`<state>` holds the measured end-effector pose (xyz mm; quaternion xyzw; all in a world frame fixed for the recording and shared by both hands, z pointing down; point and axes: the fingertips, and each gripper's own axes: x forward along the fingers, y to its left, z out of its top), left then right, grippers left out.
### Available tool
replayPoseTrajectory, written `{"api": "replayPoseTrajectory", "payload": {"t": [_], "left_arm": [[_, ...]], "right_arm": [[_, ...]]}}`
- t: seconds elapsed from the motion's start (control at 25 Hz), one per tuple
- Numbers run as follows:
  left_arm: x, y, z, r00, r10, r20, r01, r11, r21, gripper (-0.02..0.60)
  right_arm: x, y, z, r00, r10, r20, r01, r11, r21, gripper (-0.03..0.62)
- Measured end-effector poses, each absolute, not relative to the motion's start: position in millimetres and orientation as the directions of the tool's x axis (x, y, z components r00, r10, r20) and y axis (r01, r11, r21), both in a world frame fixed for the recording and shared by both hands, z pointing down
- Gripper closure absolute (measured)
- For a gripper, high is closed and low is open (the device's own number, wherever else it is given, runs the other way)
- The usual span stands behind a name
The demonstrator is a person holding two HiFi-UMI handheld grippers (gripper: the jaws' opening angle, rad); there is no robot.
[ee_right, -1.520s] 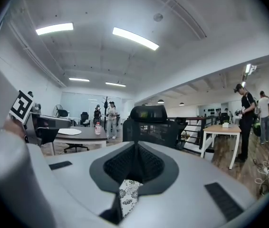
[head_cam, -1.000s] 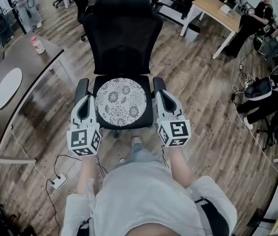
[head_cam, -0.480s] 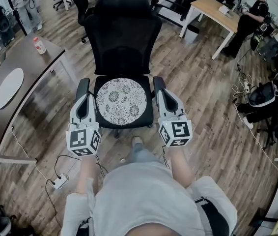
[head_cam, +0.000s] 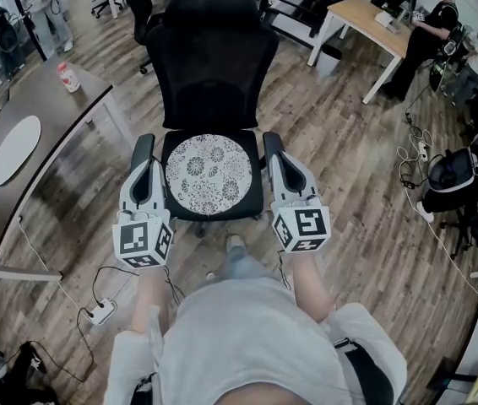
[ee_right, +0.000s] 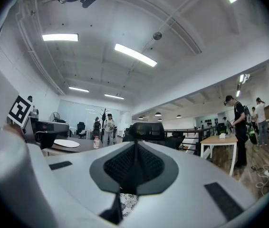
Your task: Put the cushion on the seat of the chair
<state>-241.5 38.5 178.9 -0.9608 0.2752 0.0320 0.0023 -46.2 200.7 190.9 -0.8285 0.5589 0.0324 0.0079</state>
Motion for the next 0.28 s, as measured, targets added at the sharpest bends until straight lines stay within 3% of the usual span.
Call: {"api": "replayPoseTrajectory", "payload": {"t": [0.28], "left_arm": [[-243.8, 37.3, 173.2, 0.848, -0.525, -0.072, -0.525, -0.851, 0.020, 0.569]], "right_arm": [[-49.3, 198.2, 186.4, 0.370, -0.926, -0.071, -0.929, -0.371, 0.004, 0.572]]}}
